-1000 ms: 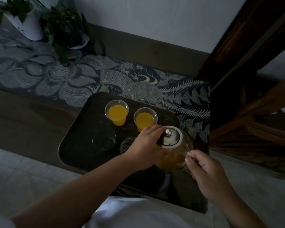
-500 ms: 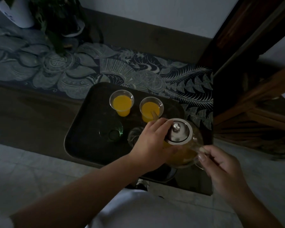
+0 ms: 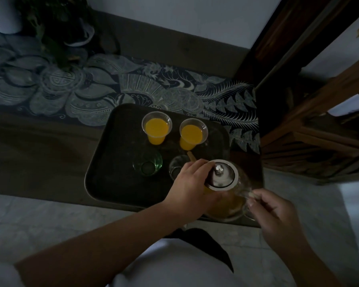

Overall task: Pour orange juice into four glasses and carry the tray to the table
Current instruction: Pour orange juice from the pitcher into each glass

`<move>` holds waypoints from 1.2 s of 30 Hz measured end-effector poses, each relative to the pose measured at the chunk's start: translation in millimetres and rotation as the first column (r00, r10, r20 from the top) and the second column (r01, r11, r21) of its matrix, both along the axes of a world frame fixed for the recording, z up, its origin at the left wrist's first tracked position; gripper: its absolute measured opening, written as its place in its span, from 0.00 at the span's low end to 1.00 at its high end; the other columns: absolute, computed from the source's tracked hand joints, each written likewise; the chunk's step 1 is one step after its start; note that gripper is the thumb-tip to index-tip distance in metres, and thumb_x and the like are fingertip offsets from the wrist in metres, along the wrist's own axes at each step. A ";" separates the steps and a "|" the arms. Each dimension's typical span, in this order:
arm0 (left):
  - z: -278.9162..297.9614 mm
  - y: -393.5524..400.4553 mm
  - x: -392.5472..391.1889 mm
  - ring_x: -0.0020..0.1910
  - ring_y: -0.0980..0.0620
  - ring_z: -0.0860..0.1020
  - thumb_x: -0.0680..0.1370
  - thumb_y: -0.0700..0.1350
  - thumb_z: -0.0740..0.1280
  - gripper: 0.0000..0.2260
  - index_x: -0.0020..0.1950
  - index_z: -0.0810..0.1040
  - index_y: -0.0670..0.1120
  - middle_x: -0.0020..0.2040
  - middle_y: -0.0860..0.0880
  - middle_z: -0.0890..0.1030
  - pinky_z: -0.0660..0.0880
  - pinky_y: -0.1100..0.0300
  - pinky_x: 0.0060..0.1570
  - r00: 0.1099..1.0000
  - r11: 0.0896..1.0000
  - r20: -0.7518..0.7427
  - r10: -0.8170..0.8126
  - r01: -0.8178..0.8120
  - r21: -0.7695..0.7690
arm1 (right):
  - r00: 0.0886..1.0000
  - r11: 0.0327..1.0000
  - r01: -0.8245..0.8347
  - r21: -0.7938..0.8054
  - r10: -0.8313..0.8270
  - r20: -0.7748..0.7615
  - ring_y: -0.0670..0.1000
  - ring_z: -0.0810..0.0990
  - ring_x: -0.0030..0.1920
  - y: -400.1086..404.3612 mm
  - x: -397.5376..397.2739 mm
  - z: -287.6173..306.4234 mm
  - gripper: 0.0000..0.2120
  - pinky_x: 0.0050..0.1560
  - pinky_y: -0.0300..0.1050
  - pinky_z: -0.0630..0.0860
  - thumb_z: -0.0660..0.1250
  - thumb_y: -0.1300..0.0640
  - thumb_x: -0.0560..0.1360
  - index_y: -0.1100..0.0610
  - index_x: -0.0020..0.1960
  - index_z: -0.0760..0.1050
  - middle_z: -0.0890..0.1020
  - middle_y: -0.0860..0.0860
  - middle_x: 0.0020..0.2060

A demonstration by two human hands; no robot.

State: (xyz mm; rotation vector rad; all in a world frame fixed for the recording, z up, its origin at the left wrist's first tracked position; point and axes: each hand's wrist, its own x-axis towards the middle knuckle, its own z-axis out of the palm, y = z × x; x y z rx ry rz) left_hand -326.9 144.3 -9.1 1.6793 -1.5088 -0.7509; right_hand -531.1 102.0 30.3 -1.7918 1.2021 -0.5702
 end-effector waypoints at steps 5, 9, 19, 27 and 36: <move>-2.9 8.4 -1.6 0.61 0.53 0.69 0.71 0.59 0.73 0.30 0.69 0.73 0.48 0.63 0.53 0.76 0.64 0.64 0.58 0.998 0.999 -0.058 -0.034 0.036 0.020 | 0.998 1.000 0.010 -0.028 -0.012 -0.066 0.49 0.69 0.26 11.4 0.2 6.5 0.12 0.25 0.42 0.63 0.65 0.50 0.71 0.58 0.36 0.74 0.71 0.61 0.28; -7.4 12.6 -4.0 0.60 0.55 0.69 0.71 0.58 0.74 0.30 0.69 0.73 0.49 0.62 0.54 0.76 0.62 0.70 0.55 0.995 0.999 -0.093 -0.023 0.027 0.041 | 0.993 0.999 -0.017 -0.043 0.012 -0.120 0.44 0.69 0.24 15.1 0.7 11.5 0.08 0.24 0.39 0.62 0.66 0.55 0.74 0.55 0.36 0.76 0.73 0.57 0.25; -17.9 22.1 -7.9 0.58 0.59 0.69 0.73 0.56 0.73 0.23 0.66 0.74 0.56 0.57 0.61 0.76 0.64 0.71 0.52 0.976 0.995 -0.217 0.034 -0.013 0.098 | 0.957 0.993 -0.082 -0.080 0.056 -0.283 0.42 0.69 0.22 13.4 8.8 20.1 0.08 0.24 0.38 0.62 0.65 0.52 0.73 0.52 0.36 0.75 0.74 0.55 0.24; -25.8 21.9 -9.3 0.56 0.63 0.70 0.72 0.59 0.70 0.18 0.61 0.72 0.64 0.53 0.64 0.75 0.67 0.67 0.50 0.953 0.990 -0.299 0.039 0.004 0.142 | 0.920 0.987 -0.125 -0.100 0.078 -0.385 0.44 0.70 0.22 11.9 14.8 29.2 0.10 0.24 0.40 0.63 0.64 0.51 0.73 0.52 0.35 0.73 0.75 0.55 0.25; -29.8 22.2 -11.8 0.56 0.60 0.73 0.74 0.57 0.71 0.17 0.62 0.75 0.59 0.53 0.61 0.78 0.71 0.63 0.52 0.928 0.990 -0.371 0.035 0.019 0.141 | 0.884 0.983 -0.157 -0.097 0.097 -0.457 0.44 0.70 0.23 10.4 19.3 35.4 0.10 0.25 0.40 0.62 0.64 0.51 0.74 0.50 0.34 0.71 0.72 0.47 0.23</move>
